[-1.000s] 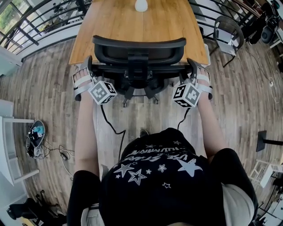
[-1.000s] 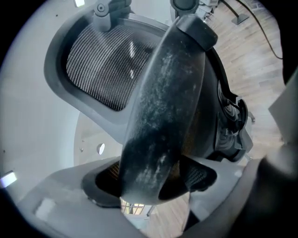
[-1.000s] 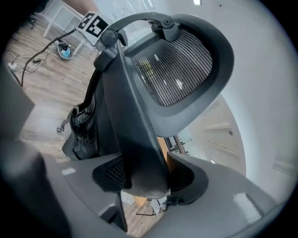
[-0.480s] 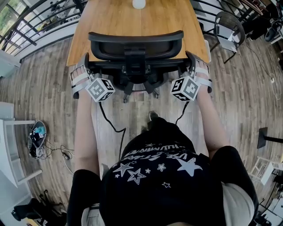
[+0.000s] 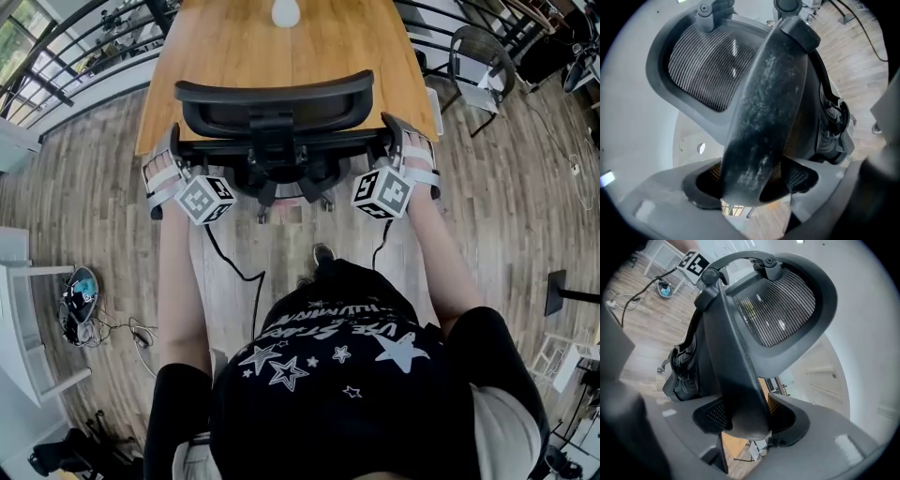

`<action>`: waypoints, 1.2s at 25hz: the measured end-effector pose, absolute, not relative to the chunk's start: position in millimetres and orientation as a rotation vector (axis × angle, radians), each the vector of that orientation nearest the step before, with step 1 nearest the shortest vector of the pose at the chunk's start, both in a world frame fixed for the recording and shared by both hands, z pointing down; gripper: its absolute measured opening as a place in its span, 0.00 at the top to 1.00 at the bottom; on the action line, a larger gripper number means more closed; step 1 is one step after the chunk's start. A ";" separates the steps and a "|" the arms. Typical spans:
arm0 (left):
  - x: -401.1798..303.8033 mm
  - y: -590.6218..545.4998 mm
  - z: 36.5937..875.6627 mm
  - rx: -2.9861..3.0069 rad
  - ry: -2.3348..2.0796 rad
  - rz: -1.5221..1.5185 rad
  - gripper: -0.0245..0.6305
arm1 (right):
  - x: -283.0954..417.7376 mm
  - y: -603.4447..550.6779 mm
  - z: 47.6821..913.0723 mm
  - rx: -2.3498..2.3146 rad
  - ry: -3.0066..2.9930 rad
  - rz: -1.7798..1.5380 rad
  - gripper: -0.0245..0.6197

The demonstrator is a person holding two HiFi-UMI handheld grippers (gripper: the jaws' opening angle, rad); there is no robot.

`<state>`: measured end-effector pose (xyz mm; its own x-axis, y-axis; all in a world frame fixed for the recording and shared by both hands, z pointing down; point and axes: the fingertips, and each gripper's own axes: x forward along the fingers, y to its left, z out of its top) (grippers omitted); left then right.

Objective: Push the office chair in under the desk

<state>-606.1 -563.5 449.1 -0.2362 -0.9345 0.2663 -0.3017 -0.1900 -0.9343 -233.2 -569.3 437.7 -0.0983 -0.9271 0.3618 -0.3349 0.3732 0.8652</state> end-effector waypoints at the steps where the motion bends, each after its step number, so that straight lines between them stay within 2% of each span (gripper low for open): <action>1: -606.7 -565.7 448.3 -1.454 1.512 -1.453 0.38 | -233.8 -571.7 436.8 1.141 -1.644 -0.754 0.60; 30: -603.8 -566.8 454.2 -1.644 1.541 -1.442 0.38 | -234.3 -575.8 439.1 1.152 -1.666 -0.712 0.58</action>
<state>-603.8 -566.8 454.2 -0.1780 -0.9127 0.3678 -0.4276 -0.2649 -0.8643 -234.3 -575.8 439.1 -0.1006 -0.9213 0.3755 -0.3651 0.3853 0.8475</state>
